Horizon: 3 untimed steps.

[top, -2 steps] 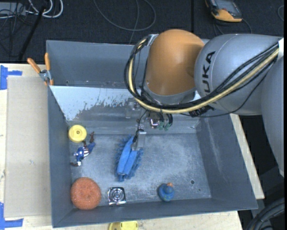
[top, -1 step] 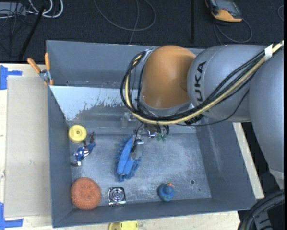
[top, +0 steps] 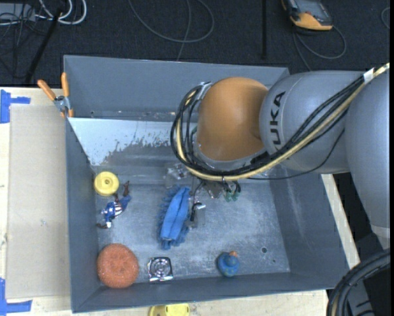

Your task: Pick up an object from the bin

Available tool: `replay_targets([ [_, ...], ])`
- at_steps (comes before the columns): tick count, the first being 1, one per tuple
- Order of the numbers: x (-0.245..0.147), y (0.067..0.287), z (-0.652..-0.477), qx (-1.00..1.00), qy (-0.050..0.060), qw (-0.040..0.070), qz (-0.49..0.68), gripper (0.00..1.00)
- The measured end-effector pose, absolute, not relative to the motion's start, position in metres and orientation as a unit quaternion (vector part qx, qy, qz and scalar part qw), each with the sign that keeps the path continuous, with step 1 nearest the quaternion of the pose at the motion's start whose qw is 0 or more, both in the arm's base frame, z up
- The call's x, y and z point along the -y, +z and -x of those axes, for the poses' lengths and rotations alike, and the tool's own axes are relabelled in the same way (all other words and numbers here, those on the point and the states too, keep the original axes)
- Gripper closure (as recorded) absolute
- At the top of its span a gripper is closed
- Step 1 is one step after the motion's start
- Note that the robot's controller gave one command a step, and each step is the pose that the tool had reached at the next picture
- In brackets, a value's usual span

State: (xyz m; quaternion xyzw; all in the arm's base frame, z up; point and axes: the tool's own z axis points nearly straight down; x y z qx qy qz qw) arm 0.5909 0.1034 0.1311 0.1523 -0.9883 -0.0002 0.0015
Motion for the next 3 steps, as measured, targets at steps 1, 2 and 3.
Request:
replay_targets([
  [1, -0.095, 0.087, -0.588, 0.984, -0.001, 0.001, -0.178, 1.00],
  [2, -0.095, 0.087, -0.588, 0.984, -0.001, 0.001, -0.178, 1.00],
  [3, -0.083, 0.260, -0.580, 0.985, 0.000, -0.004, -0.174, 1.00],
])
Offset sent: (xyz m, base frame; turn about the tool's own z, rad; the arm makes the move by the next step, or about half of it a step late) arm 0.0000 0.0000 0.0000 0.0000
